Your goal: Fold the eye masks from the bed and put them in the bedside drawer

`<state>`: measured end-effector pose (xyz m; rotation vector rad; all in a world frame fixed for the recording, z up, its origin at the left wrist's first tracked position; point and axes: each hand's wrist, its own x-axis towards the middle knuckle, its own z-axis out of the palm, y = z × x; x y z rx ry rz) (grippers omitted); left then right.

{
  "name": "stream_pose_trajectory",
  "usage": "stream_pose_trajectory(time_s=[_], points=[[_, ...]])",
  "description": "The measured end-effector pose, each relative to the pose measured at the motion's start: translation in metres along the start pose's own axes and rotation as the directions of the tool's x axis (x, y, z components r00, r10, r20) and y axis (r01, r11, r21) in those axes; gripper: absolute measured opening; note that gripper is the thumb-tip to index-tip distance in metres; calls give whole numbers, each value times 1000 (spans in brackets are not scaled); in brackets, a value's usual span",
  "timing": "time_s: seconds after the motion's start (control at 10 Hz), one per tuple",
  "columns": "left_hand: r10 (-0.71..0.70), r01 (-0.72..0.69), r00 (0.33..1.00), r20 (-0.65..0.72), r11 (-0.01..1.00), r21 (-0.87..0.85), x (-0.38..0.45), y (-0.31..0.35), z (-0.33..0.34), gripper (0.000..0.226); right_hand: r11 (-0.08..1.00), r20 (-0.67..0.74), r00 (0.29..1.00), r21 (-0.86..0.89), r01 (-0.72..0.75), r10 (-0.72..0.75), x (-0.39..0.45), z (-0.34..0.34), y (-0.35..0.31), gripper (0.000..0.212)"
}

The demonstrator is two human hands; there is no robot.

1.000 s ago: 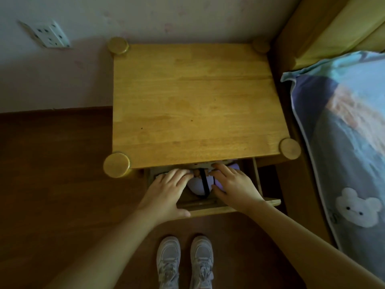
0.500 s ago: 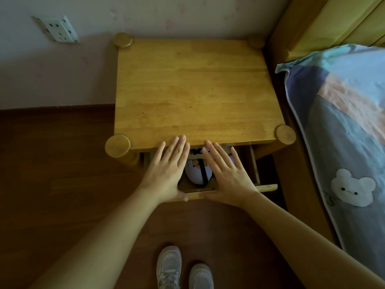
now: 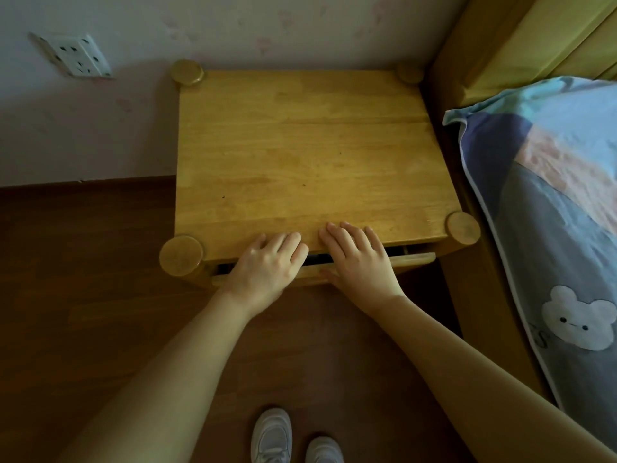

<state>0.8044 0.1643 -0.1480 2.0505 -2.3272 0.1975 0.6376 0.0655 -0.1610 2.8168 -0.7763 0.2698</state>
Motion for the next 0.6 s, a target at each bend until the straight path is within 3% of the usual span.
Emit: stream_pose_trajectory(time_s=[0.1,0.3,0.4,0.5,0.6], points=[[126,-119,987,-101,990,69,8,-6,8,26,999,-95,995,-38,-10,6,6,8,1,40],[207,-178,958,-199,972,154,24,-10,21,22,997,-272,962,-65,-51,32,19,17,-2,9],[179,-151,966,-188,976,154,24,-6,23,25,992,-277,960,-108,-68,36,20,17,-3,19],[122,-115,984,-127,991,62,25,-5,11,31,996,-142,987,-47,-82,74,24,3,-2,30],[1,-2,999,-43,1000,-31,33,-18,-12,39,983,97,985,104,-151,141,30,-16,5,50]])
